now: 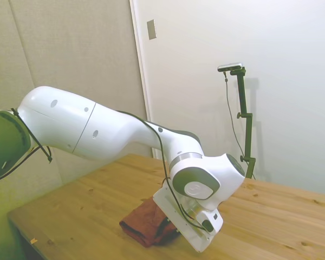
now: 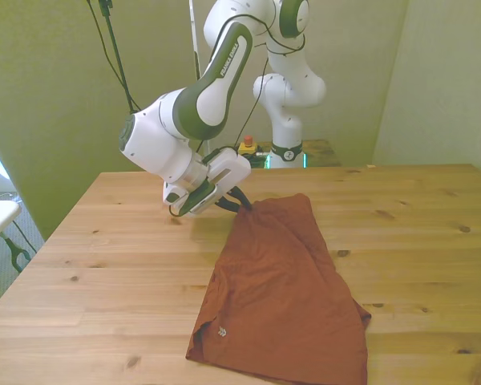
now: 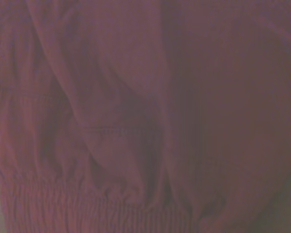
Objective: Unfold the shorts
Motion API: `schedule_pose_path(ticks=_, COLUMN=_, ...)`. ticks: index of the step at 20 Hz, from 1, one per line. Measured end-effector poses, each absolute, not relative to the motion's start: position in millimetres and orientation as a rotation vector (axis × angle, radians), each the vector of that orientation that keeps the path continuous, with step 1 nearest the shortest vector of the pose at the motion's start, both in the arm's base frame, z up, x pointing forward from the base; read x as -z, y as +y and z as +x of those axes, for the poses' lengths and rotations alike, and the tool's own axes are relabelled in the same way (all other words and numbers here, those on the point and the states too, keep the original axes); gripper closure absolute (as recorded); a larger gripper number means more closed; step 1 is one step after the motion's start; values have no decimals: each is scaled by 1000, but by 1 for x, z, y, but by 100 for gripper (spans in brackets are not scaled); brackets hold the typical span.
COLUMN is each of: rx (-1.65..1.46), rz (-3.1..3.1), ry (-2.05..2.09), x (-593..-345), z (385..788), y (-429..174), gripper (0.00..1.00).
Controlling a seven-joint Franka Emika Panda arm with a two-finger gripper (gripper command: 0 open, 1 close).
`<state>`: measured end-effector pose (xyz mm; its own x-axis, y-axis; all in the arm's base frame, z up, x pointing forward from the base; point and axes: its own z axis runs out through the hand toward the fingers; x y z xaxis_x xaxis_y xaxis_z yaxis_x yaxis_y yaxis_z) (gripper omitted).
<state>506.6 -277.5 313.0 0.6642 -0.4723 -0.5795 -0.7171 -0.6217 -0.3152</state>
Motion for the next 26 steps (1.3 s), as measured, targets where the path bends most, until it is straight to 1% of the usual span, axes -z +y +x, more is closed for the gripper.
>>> schedule_pose_path(ticks=4, rx=-604, rz=-2346, ry=917, x=-316, z=507, y=-279, gripper=100)
schedule_pose_path(ticks=6, rx=-584, rz=-2349, ry=904, x=-325, z=510, y=-279, gripper=100)
schedule_pose_path(ticks=8, rx=-538, rz=-2366, ry=877, x=-349, z=516, y=-275, gripper=100)
schedule_pose_path(ticks=12, rx=-444, rz=-2426, ry=787, x=-408, z=529, y=-244, gripper=100)
schedule_pose_path(ticks=15, rx=-421, rz=-2459, ry=722, x=-435, z=537, y=-210, gripper=100)
schedule_pose_path(ticks=21, rx=-402, rz=-2547, ry=609, x=-449, z=549, y=-112, gripper=100)
schedule_pose_path(ticks=26, rx=-402, rz=-2586, ry=541, x=-444, z=535, y=-64, gripper=100)
